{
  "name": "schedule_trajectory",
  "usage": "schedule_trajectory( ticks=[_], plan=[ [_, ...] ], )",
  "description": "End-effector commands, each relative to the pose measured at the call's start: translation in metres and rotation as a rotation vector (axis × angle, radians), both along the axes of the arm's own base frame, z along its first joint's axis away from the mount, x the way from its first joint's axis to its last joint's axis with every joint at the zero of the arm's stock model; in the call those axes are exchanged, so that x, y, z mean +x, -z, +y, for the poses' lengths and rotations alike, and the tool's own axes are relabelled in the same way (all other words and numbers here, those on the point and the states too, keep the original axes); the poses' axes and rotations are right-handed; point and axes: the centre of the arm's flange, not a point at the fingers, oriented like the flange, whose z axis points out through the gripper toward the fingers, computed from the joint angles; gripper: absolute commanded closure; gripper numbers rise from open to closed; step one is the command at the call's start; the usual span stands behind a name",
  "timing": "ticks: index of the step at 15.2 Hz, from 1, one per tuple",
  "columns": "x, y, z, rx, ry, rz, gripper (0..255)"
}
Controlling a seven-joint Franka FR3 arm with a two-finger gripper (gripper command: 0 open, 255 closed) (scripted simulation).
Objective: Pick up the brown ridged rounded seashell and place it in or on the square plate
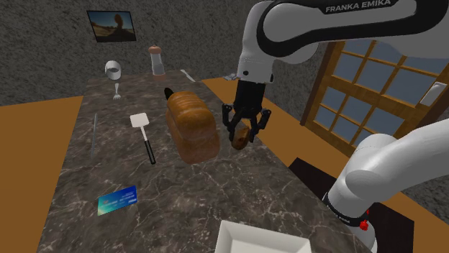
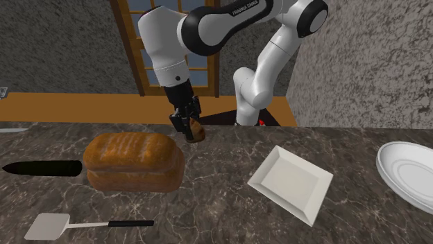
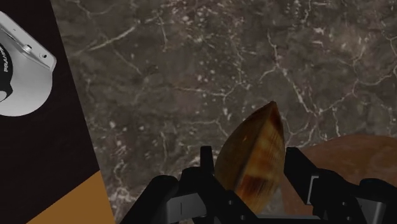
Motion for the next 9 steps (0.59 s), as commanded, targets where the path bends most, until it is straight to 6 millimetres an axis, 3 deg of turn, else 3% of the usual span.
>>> schedule_trajectory(
  ticks=[1, 9],
  plan=[
    [0.0, -0.012, 0.0, 0.0, 0.0, 0.0, 255],
    [0.0, -0.05, 0.0, 0.0, 0.0, 0.0, 255]
  ],
)
